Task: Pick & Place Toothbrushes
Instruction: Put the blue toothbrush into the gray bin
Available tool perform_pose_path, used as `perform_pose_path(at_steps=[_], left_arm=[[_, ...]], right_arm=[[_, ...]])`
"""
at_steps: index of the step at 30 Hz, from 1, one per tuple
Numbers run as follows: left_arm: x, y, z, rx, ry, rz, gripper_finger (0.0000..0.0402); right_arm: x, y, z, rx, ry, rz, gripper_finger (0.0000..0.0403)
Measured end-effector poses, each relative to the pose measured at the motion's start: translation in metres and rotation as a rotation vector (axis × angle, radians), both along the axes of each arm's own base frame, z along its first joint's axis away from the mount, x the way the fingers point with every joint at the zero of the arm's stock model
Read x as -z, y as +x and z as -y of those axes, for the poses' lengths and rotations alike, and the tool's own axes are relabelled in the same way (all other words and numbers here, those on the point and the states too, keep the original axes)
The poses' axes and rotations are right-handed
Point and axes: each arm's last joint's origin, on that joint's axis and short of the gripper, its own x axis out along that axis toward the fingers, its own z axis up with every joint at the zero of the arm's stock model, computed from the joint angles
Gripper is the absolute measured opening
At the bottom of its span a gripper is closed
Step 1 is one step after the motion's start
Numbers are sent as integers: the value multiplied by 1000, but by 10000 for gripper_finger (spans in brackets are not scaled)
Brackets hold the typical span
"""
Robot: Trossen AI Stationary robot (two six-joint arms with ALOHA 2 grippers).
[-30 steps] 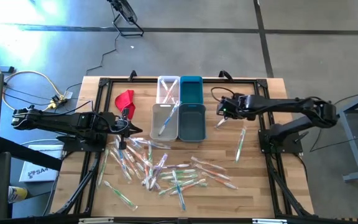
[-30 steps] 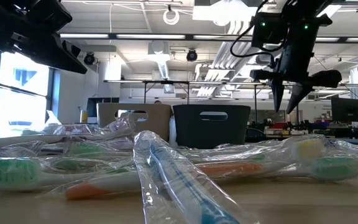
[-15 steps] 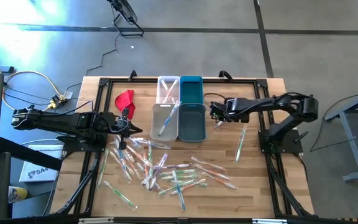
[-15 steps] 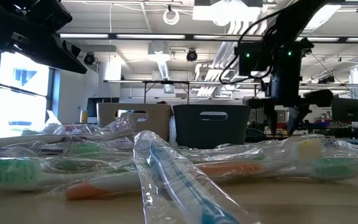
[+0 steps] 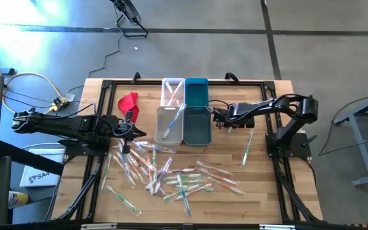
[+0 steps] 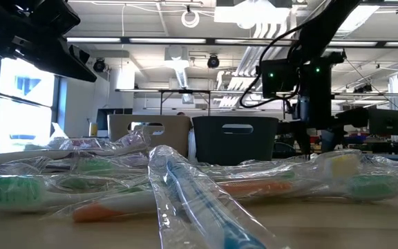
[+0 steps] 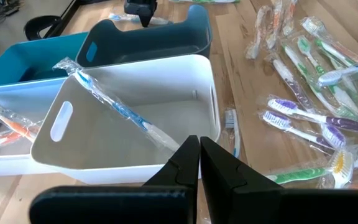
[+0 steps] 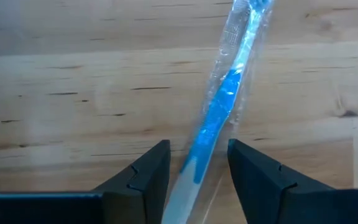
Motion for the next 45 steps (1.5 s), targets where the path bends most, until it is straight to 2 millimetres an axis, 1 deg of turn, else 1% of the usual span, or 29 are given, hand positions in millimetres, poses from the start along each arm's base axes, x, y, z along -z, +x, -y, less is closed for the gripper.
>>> perform_pose_path(at_steps=[3,12,15,17,23,27,31,39,45], left_arm=[[0,0,0,0,0,0,10],[0,0,0,0,0,1,10],[0,0,0,0,0,0,10],[0,0,0,0,0,0,10],[0,0,0,0,0,0,10],[0,0,0,0,0,0,10],[0,0,0,0,0,0,10],[0,0,0,0,0,0,10],[-3,2,0,-5,-12,41,10]], right_arm=[[0,0,0,-26,8,-2,133],[0,1,0,-90,21,-10,45],[0,0,-1,-103,29,-19,23],[0,0,-1,-109,28,-26,15],[-7,-4,-2,-129,8,-29,20],[-23,-8,-2,-149,-40,4,15],[-45,-16,-4,-149,-105,66,16],[-97,-38,-13,-215,-273,234,16],[-125,-56,-20,-276,-408,316,16]])
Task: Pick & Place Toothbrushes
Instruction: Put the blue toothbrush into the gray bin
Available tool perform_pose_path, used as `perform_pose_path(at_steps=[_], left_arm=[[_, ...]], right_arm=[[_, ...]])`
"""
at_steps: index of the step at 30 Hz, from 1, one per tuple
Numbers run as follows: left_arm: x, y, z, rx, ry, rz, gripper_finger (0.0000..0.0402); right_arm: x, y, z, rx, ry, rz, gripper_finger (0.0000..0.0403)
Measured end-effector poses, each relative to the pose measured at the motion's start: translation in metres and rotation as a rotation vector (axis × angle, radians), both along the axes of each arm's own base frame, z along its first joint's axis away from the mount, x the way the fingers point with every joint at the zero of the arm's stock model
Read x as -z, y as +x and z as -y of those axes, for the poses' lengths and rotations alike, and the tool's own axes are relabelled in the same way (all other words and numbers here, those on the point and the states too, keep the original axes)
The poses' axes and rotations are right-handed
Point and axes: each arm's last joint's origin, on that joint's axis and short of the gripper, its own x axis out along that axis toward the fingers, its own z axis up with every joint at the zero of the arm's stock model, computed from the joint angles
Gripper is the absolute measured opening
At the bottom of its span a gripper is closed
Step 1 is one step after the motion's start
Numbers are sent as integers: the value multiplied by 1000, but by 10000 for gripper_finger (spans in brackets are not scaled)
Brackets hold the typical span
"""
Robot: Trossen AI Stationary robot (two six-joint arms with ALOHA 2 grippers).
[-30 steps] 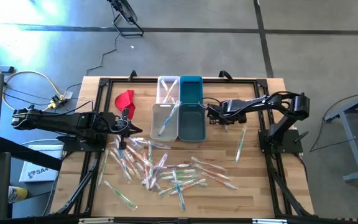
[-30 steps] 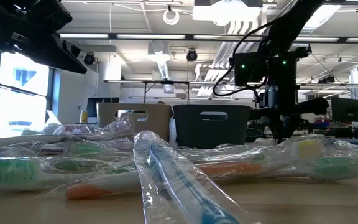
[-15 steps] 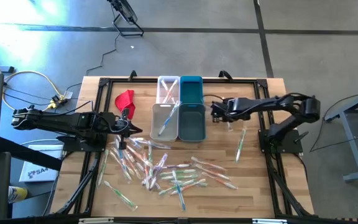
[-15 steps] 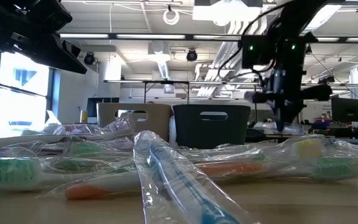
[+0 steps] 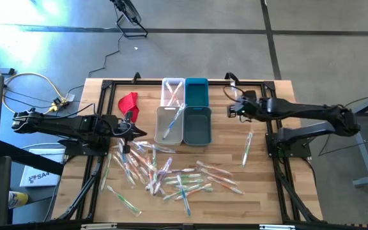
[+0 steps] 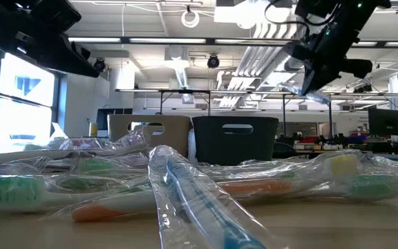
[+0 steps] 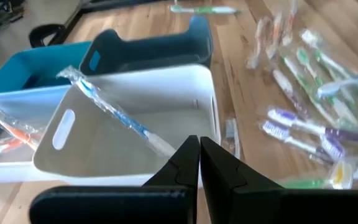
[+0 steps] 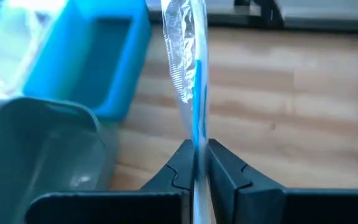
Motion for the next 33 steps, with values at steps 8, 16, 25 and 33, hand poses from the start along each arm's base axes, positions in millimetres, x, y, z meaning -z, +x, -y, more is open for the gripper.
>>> perform_pose_path(at_steps=[8,16,25,33], left_arm=[[-1,1,0,-26,-63,20,10],[-5,2,0,-37,-96,66,10],[-11,4,0,-34,-100,129,10],[-19,6,0,-29,-105,216,10]], right_arm=[[-21,-4,-1,-151,-130,64,15],[-23,7,0,-326,-217,121,15],[2,21,-2,-531,-332,389,15],[16,23,-2,-540,-533,665,15]])
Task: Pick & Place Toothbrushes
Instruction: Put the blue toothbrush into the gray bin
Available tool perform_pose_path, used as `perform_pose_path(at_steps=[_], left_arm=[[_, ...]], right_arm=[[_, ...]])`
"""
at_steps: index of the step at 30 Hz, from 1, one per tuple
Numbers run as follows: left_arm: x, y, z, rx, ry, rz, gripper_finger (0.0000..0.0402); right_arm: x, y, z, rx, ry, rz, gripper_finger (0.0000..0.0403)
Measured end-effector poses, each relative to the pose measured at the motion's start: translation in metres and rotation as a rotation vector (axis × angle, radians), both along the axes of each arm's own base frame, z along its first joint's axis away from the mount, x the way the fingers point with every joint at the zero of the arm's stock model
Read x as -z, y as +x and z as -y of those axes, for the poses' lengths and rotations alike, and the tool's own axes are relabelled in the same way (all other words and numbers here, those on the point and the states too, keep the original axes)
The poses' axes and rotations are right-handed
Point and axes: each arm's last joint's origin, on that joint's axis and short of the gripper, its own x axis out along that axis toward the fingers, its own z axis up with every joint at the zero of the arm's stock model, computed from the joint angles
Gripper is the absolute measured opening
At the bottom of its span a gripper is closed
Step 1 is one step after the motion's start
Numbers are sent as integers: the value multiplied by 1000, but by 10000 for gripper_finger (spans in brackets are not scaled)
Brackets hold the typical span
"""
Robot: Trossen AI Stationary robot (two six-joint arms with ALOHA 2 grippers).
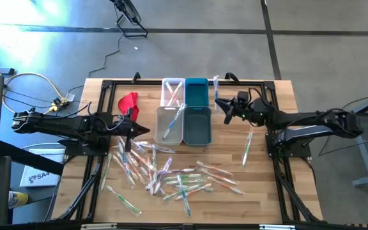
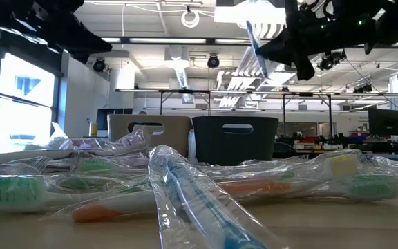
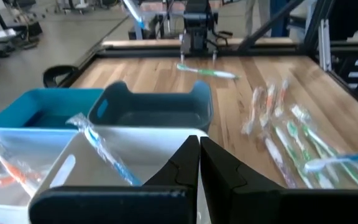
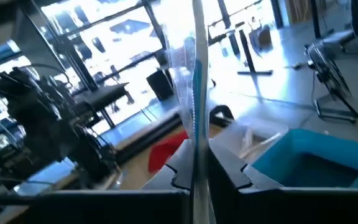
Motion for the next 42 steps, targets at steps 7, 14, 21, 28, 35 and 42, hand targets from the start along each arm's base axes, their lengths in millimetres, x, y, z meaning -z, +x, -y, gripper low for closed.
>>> perform_pose_path(at_steps=[7,14,21,28,35,42], left_arm=[[0,3,-3,-124,-117,25,10],[6,9,-7,-309,-150,5,10],[6,18,-7,-291,-76,17,10],[5,27,-5,-216,-29,32,10],[13,34,-4,-196,-35,-17,2],[14,45,-1,-105,-9,53,1]], right_arm=[[18,16,-8,-67,-49,5,15],[37,38,-23,-145,-82,28,15],[51,52,-37,-200,-119,89,15],[54,60,-45,-227,-128,164,15],[43,76,-53,-249,-162,169,15],[29,93,-61,-276,-216,143,15]])
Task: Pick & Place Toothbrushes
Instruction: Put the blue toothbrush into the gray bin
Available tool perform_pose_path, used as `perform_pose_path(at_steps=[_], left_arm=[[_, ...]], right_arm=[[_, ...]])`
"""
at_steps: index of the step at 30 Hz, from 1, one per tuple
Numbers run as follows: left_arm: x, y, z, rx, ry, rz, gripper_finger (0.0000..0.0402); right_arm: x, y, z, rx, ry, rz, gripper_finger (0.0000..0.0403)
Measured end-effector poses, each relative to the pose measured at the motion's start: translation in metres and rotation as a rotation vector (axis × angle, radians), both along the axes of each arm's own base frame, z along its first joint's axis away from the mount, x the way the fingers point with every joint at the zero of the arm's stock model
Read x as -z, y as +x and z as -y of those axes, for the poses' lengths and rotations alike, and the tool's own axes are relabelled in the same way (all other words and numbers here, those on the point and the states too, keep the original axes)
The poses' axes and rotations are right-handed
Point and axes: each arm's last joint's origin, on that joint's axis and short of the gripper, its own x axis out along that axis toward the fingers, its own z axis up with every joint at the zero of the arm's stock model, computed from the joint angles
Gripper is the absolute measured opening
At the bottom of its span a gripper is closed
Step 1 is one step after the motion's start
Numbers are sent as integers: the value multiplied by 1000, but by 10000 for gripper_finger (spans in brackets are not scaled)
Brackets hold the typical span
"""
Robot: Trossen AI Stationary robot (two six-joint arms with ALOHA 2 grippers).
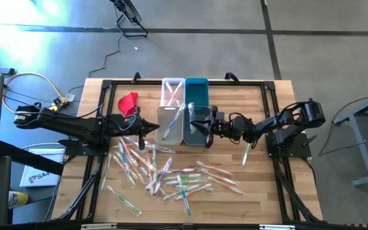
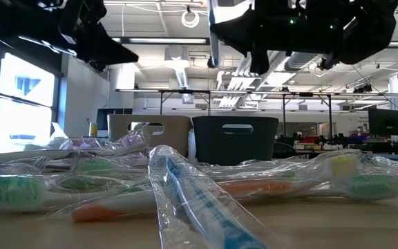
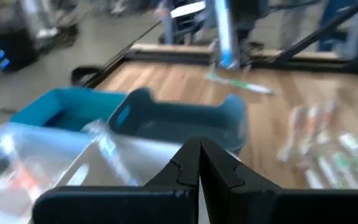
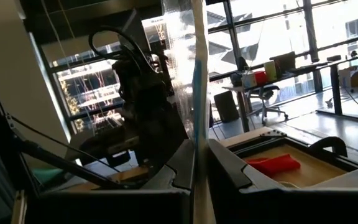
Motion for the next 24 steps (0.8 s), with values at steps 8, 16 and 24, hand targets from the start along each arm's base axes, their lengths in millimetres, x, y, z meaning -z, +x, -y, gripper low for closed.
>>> perform_pose_path(at_steps=[8,16,24], left_arm=[[-3,11,-8,182,89,96,0],[-1,19,-36,270,83,172,0],[0,30,-46,243,101,236,0]], right_arm=[[-7,9,-3,0,-50,-31,15],[-3,11,-1,36,-66,-92,15],[1,11,-1,45,-90,-134,15]])
